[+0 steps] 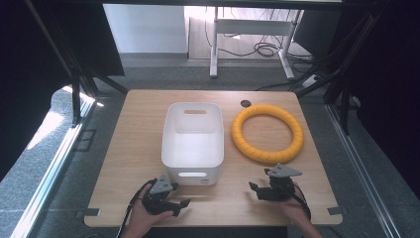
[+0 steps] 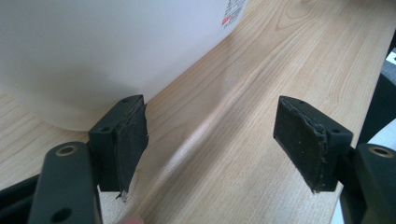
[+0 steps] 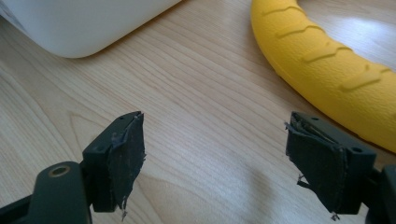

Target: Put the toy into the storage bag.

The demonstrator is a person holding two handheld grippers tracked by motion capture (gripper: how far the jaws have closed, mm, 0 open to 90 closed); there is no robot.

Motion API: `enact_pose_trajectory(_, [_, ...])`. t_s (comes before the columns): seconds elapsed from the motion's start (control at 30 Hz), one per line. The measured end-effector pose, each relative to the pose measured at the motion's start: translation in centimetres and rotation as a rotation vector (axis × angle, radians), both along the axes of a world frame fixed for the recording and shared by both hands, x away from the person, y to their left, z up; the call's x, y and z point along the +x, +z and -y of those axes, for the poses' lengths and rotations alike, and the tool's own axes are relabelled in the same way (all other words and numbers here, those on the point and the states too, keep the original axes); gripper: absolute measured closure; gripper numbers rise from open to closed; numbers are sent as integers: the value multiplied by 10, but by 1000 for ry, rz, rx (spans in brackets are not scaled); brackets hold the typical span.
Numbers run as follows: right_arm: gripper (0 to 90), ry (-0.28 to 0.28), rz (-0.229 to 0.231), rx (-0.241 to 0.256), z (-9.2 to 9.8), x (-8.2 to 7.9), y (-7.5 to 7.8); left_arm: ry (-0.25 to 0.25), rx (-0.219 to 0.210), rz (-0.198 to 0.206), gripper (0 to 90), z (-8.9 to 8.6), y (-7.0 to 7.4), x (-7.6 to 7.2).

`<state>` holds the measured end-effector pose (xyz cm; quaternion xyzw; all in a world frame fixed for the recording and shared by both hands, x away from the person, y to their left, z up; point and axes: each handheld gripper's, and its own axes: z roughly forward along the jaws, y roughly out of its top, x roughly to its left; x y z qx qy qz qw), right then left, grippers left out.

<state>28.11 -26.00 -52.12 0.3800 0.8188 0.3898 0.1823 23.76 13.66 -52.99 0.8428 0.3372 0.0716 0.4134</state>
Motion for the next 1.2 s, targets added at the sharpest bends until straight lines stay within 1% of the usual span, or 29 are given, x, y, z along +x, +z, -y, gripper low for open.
enact_pose_trajectory(0.07, [212,10,-10,-8,-1,2,-2,-1,0,-2,261,0,0,0])
enact_pose_trajectory(0.1, [212,10,-10,-8,-1,2,-2,-1,0,-2,261,0,0,0])
enact_pose_trajectory(0.13, [223,28,-12,-12,-3,2,-4,-1,-2,-2,261,-1,0,0])
enact_pose_trajectory(0.17, [223,28,-12,-12,-3,2,-4,-1,-2,-2,261,-1,0,0])
enact_pose_trajectory(0.23, [227,43,-2,-9,-4,0,-3,-2,-3,-1,261,-1,0,0])
enact_pose_trajectory(0.27, [228,60,16,-14,-5,-3,-2,-4,-4,3,261,0,1,-1])
enact_pose_trajectory(0.3, [230,67,20,-18,-5,-4,-1,-5,-8,6,261,0,1,-1])
enact_pose_trajectory(0.5, [261,88,18,-14,-3,-7,2,-9,-4,6,261,1,2,-1])
enact_pose_trajectory(0.53, [278,95,16,-3,-3,-6,2,-9,-4,3,261,1,1,-1])
enact_pose_trajectory(0.73, [284,98,-10,-13,-2,-3,1,-10,-1,2,261,1,0,0])
enact_pose_trajectory(0.83, [284,96,-7,-15,-1,-4,2,-11,-1,1,261,1,0,-1])
enact_pose_trajectory(1.0, [280,82,1,-10,5,-4,10,-11,-1,1,261,2,0,-1])
enact_pose_trajectory(1.07, [263,79,6,-8,12,-3,15,-9,-1,1,261,1,0,0])
enact_pose_trajectory(1.17, [259,78,5,-7,16,-1,18,-5,-1,0,261,1,0,0])
enact_pose_trajectory(1.2, [267,86,4,-12,19,0,20,-5,0,0,261,1,0,0])
